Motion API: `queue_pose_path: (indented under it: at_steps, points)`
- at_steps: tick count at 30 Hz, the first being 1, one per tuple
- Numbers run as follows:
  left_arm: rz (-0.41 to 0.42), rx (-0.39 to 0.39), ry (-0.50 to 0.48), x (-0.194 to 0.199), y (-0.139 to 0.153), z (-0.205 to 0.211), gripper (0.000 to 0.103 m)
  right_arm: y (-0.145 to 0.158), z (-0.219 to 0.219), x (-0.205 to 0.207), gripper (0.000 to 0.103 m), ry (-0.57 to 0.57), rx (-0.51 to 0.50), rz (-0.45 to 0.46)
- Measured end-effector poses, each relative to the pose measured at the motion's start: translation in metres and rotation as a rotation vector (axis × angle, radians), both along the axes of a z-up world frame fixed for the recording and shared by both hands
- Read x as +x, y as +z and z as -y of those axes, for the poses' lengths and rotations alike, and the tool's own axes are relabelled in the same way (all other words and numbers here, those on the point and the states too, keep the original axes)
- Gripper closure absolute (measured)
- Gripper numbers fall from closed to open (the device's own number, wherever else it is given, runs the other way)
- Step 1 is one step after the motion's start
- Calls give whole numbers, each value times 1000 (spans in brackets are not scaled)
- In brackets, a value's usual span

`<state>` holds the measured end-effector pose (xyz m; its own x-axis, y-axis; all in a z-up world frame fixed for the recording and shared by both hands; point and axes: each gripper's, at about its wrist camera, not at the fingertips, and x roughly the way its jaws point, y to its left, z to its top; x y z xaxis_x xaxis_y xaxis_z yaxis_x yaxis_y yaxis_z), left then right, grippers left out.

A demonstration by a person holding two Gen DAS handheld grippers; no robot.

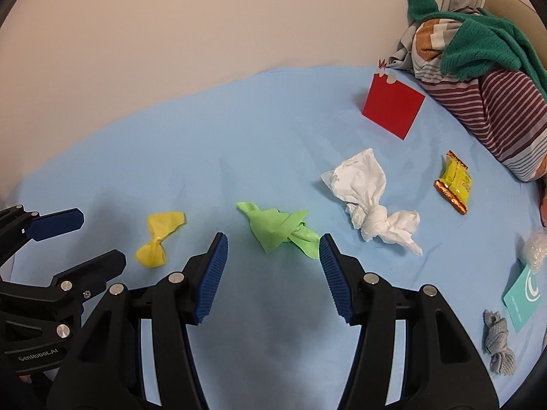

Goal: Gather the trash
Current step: 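Grasp the green cloth with the right tool while the left tool grasps the yellow bow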

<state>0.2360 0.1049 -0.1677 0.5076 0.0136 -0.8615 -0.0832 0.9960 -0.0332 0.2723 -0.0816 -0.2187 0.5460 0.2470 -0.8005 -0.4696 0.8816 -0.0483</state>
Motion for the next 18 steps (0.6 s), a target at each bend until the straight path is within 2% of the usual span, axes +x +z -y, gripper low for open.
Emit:
queue_pose_path:
  at_steps: [4, 8, 10, 11, 12, 14, 18]
  points:
    - [-49, -8, 4, 18, -30, -2, 37, -29, -5, 19, 49, 9, -14, -25]
    - [-92, -47, -12, 28, -54, -1, 56, -49, -5, 31, 51, 8, -18, -51]
    - [-81, -38, -15, 29, -59, 0, 66, -54, -6, 33, 60, 10, -19, -53]
    - [-69, -29, -25, 29, -58, 1, 77, -55, -6, 33, 63, 16, -16, -50]
    - [-66, -34, -34, 31, -58, 0, 81, -55, -7, 34, 69, 20, -17, -46]
    - [-61, -86, -28, 33, -58, -6, 91, -53, -7, 34, 74, 29, -16, -41]
    - [-57, -132, -29, 36, -56, -10, 94, -46, -7, 32, 80, 35, -2, -33]
